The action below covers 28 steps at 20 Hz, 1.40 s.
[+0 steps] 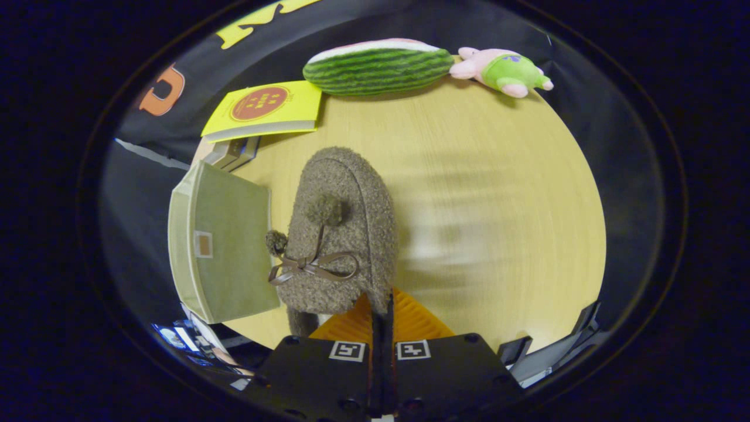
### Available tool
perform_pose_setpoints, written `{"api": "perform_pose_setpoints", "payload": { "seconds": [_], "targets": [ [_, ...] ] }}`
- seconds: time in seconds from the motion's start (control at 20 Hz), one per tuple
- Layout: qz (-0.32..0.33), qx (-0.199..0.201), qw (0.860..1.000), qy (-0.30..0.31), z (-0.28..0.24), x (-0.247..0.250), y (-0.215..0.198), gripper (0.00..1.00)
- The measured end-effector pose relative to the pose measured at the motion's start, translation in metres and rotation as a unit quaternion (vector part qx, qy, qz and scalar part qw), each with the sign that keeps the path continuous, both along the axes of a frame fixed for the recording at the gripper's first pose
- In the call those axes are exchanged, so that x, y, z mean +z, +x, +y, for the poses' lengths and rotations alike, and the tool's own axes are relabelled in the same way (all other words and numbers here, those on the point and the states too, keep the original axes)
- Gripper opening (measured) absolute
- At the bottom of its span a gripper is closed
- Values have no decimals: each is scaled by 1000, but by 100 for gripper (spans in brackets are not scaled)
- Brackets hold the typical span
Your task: Open the storage box then place both shoes into the box .Put the left shoe in first, then the right shoe, with the right side of both shoes facing outward in a uniform manner.
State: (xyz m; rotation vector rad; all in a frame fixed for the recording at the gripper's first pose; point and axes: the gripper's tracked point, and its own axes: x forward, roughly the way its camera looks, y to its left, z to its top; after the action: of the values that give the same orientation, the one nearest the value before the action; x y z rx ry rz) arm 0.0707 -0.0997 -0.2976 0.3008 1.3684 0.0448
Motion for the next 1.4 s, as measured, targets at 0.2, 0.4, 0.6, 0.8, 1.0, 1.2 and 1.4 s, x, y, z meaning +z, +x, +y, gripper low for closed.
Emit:
{"api": "perform_pose_setpoints", "payload": {
  "seconds": [0.2,0.4,0.6,0.8,1.0,1.2,1.4],
  "targets": [
    [-13,-4,1000,-5,34,38,-12,6],
    [-31,0,999,-9,80,72,-22,6],
    [-37,3,999,-8,137,92,-24,6],
    [-59,21,998,-21,197,105,-13,6],
    [-81,43,995,-31,249,101,6,6],
    [-107,34,993,-47,275,87,38,6],
    [-131,21,987,-92,273,71,62,6]
  ]
}}
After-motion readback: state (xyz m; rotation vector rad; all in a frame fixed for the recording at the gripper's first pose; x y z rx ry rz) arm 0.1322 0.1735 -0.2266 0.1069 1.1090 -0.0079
